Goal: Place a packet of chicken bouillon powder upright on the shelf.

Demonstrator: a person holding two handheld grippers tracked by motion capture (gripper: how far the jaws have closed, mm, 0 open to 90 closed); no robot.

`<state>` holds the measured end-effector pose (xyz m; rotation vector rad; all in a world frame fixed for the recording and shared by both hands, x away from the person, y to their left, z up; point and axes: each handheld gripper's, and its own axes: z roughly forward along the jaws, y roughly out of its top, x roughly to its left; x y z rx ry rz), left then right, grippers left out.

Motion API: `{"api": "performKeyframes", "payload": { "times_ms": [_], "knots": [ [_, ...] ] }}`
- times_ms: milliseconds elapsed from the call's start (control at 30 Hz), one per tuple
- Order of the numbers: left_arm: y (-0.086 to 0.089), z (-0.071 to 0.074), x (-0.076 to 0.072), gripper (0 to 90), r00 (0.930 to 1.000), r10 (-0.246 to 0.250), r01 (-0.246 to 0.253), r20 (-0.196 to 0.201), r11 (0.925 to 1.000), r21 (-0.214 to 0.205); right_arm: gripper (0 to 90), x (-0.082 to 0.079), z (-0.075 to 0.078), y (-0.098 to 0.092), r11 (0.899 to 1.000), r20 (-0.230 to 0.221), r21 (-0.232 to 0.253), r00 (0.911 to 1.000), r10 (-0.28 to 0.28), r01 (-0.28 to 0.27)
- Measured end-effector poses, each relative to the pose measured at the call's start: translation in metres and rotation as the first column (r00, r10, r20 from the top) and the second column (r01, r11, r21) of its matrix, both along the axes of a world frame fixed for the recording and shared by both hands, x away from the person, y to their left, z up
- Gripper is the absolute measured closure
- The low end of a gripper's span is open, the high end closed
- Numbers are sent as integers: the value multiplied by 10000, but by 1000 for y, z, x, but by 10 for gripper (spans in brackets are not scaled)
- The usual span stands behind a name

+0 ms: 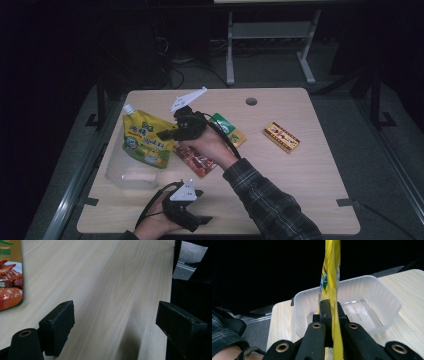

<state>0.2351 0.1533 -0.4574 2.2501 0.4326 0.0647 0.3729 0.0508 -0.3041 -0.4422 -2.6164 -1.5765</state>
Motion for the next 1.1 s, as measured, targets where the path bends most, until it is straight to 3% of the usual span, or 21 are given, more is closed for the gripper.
{"api": "performKeyframes", "payload": {
  "times_ms": [100, 600, 1100],
  "knots": [
    [-1, 0, -1, 147, 9998, 41, -41, -193, 10000, 33, 900, 0, 0, 9, 10000, -50, -11, 10000, 79, -79],
    [-2, -1, -2, 147, 9996, -171, 175, -210, 9996, 225, 900, -2, -9, 43, 9984, -220, -340, 9987, 455, -462],
    [-2, -1, -2, 147, 9996, -181, 186, -225, 9996, 222, 900, -3, -14, 46, 9983, -283, -400, 9987, 419, -430]
  ]
}}
